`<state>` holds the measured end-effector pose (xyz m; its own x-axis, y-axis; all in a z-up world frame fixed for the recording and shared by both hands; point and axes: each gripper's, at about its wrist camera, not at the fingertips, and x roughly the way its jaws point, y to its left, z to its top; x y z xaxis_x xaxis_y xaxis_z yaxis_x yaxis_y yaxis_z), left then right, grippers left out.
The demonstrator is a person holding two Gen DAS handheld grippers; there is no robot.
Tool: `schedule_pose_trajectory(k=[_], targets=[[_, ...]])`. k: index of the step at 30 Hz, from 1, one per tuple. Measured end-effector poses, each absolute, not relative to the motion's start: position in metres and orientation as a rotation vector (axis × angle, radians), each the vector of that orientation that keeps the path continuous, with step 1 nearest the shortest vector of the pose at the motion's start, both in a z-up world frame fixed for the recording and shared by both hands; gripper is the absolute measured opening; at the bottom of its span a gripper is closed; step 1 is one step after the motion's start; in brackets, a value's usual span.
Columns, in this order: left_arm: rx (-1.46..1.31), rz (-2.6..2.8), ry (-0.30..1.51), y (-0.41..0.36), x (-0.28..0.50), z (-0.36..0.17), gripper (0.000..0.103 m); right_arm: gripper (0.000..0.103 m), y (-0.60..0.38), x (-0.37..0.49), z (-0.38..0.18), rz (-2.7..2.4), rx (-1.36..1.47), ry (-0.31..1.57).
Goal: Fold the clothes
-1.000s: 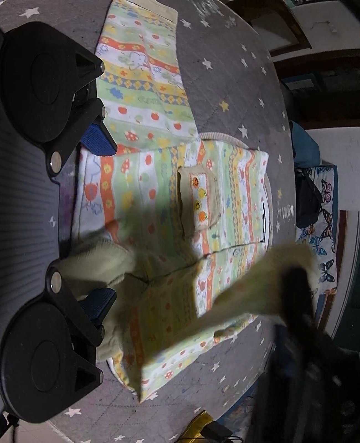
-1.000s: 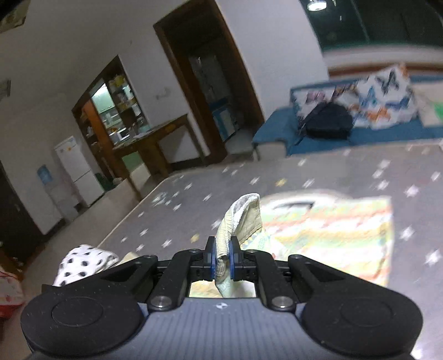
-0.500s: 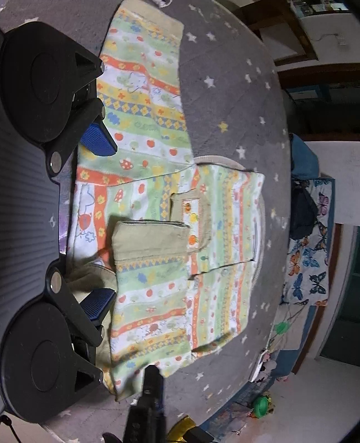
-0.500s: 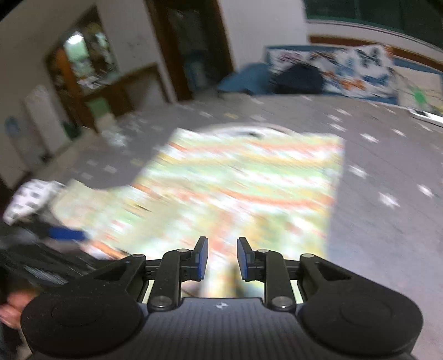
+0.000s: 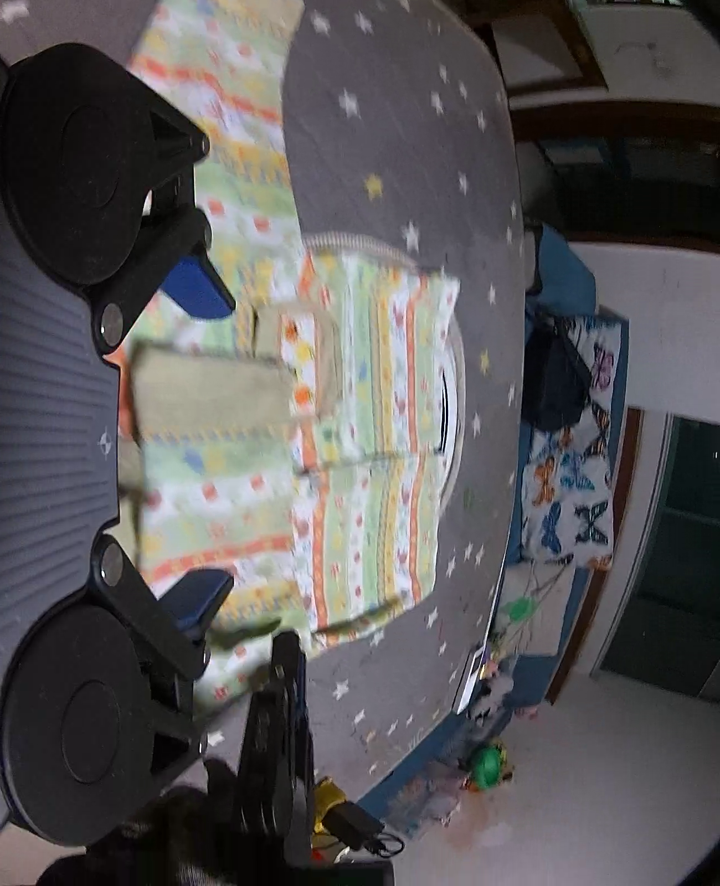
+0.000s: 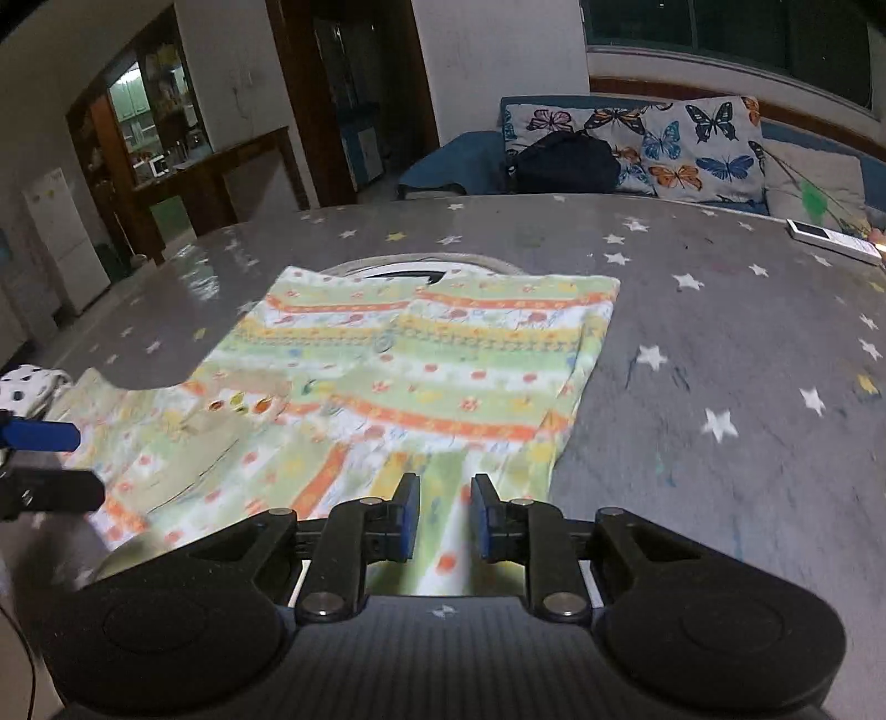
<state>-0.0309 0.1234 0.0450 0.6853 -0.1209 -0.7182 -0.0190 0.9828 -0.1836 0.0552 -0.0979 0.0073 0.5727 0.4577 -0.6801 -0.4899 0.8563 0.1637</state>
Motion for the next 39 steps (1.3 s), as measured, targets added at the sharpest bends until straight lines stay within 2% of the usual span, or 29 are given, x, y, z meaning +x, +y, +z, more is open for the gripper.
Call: schedule_pose_trajectory(k=[4, 6, 9, 17, 24, 29, 39], targets=[[-0.164, -0.043, 0.834, 0.114, -0.015, 0.029, 0.077, 0.018, -0.104, 0.07, -0.007, 0.547, -0.033, 0.819], [-0.134, -0.006, 0.856, 0.112, -0.009, 0.021, 0.066, 0.018, -0.108, 0.068, -0.009, 0.556, -0.03, 0.812], [-0.114, 0.014, 0.868, 0.113, -0.009, 0.01, 0.059, 0.019, -0.108, 0.062, -0.006, 0.55, -0.042, 0.807], [-0.14, 0.043, 0.812, 0.13, -0.031, 0.025, 0.061, 0.019, -0.075, 0.028, 0.01, 0.662, -0.139, 0.738], [-0.222, 0.275, 0.759, 0.201, -0.068, 0.036, 0.069, 0.019, -0.023, 0.009, 0.01, 0.769, -0.256, 0.678], [-0.304, 0.472, 0.768, 0.268, -0.088, 0.025, 0.069, 0.021, 0.003, 0.009, -0.006, 0.81, -0.287, 0.723], [-0.407, 0.726, 0.721, 0.358, -0.101, 0.012, 0.073, 0.027, 0.0, 0.007, 0.001, 0.803, -0.283, 0.728]])
